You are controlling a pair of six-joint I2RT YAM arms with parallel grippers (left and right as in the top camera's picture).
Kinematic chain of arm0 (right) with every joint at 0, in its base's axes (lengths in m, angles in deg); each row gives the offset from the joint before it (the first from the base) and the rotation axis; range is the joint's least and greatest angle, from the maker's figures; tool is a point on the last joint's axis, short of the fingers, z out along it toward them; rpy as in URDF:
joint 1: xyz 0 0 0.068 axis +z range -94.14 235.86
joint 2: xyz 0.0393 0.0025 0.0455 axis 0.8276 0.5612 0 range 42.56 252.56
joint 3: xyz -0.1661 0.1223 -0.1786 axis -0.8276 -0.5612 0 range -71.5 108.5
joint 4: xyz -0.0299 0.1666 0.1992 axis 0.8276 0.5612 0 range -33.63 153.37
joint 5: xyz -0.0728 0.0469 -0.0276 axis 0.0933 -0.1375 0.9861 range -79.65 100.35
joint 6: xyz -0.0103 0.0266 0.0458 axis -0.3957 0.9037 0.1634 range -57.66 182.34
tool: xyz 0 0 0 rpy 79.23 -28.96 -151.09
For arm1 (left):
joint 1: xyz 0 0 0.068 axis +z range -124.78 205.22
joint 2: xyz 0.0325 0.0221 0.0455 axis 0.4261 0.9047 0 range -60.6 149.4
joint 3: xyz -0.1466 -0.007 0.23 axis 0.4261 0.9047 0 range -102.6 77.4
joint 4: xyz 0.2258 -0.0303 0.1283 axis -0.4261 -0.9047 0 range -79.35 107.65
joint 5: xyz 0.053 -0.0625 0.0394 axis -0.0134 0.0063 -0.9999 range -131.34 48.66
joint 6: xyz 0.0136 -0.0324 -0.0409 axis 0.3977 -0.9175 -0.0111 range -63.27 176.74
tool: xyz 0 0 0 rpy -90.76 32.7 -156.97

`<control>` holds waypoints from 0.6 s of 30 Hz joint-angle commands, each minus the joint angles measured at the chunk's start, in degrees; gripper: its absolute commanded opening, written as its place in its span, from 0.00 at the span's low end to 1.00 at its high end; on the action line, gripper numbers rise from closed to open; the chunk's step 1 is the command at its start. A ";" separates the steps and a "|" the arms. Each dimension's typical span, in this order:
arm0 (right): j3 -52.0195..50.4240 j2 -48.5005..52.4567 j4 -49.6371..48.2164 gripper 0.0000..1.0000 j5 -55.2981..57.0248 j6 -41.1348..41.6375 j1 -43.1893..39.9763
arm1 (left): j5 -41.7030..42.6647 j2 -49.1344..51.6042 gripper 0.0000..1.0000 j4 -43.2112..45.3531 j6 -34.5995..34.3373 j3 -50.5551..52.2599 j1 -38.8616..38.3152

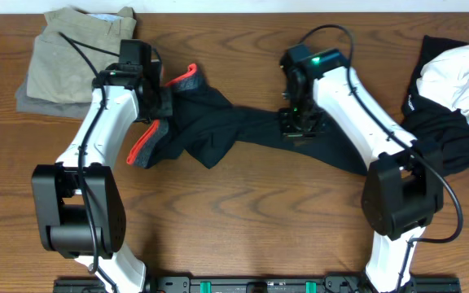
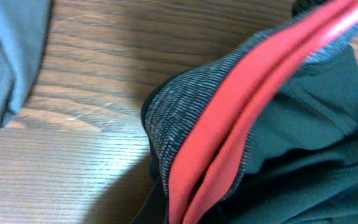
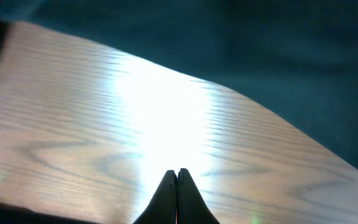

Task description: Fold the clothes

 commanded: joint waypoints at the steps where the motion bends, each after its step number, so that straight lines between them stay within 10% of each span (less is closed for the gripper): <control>1: 0.46 -0.42 -2.08 0.19 5.25 2.08 0.13 | -0.72 -0.09 0.06 0.24 -2.58 -0.74 2.12; 9: 0.09 -0.42 -6.86 0.62 6.86 2.91 -8.48 | -0.70 -0.09 0.06 0.11 -3.10 -0.74 4.22; 18: -9.60 -0.42 -12.96 0.63 2.82 -0.24 -18.91 | -0.74 -0.09 0.06 2.93 -4.24 -0.74 4.46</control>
